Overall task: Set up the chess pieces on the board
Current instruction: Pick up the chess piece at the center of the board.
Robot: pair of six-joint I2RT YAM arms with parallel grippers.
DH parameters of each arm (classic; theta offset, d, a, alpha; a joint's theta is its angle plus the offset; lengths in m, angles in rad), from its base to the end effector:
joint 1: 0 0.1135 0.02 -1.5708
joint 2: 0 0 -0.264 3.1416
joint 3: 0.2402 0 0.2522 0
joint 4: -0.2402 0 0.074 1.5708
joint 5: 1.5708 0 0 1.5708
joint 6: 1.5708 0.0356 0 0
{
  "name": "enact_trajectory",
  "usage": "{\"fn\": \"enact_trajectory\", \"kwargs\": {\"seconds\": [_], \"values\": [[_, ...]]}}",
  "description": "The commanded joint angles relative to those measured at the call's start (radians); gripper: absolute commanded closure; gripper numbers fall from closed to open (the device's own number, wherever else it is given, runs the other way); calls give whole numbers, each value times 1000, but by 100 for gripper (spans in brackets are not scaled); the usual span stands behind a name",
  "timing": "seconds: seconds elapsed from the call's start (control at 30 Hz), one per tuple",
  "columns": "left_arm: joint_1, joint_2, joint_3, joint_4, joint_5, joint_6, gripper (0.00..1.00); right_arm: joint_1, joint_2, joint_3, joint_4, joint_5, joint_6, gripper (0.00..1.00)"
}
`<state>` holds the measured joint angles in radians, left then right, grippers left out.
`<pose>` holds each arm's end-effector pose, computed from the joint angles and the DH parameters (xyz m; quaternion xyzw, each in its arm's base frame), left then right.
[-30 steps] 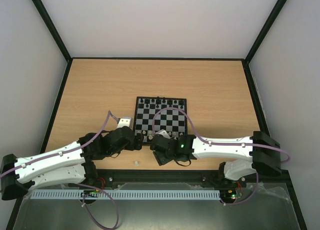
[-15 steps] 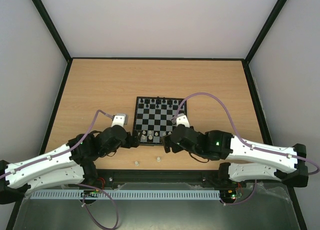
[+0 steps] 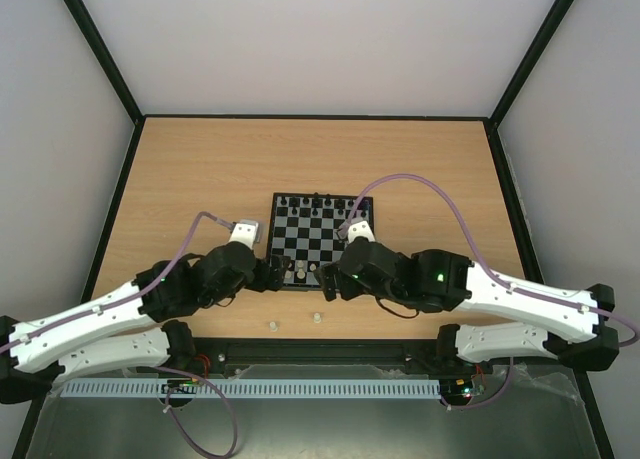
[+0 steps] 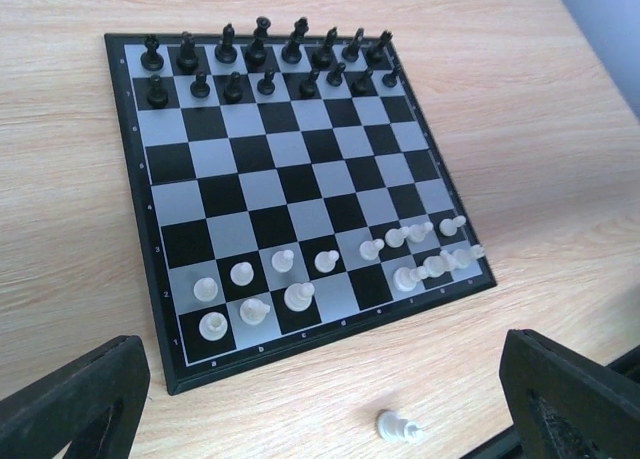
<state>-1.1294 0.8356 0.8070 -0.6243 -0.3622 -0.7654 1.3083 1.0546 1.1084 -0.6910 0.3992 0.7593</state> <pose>0.0860 -0.1526 0.2971 0.0811 0.8817 -0.2595 0.3855 0.0697 0.2059 0.3526 -0.1514 0.8667 0.2884 0.3778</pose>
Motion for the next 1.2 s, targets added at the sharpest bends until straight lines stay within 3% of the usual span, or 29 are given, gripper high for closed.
{"fn": "enact_trajectory", "kwargs": {"seconds": [0.0, 0.4, 0.63, 0.77, 1.03, 1.17], "values": [[-3, -86, 41, -51, 9, 14, 1, -5, 51, 41, -57, -71, -47, 1], [-4, -168, 28, -15, 54, 23, 1, -4, 183, -23, 108, -151, -90, 1], [-3, -183, -34, 39, 128, 27, 1, -4, 136, -152, 296, -160, -71, 1], [-3, -212, -101, 99, 111, 14, 1, -4, 140, -168, 280, -80, -39, 2], [-3, -220, -98, 88, 81, -1, 1, -5, 119, -200, 210, -71, -12, 0], [-3, -216, -105, 80, 54, -19, 1, -3, 139, -202, 169, -83, 15, 5]]}}
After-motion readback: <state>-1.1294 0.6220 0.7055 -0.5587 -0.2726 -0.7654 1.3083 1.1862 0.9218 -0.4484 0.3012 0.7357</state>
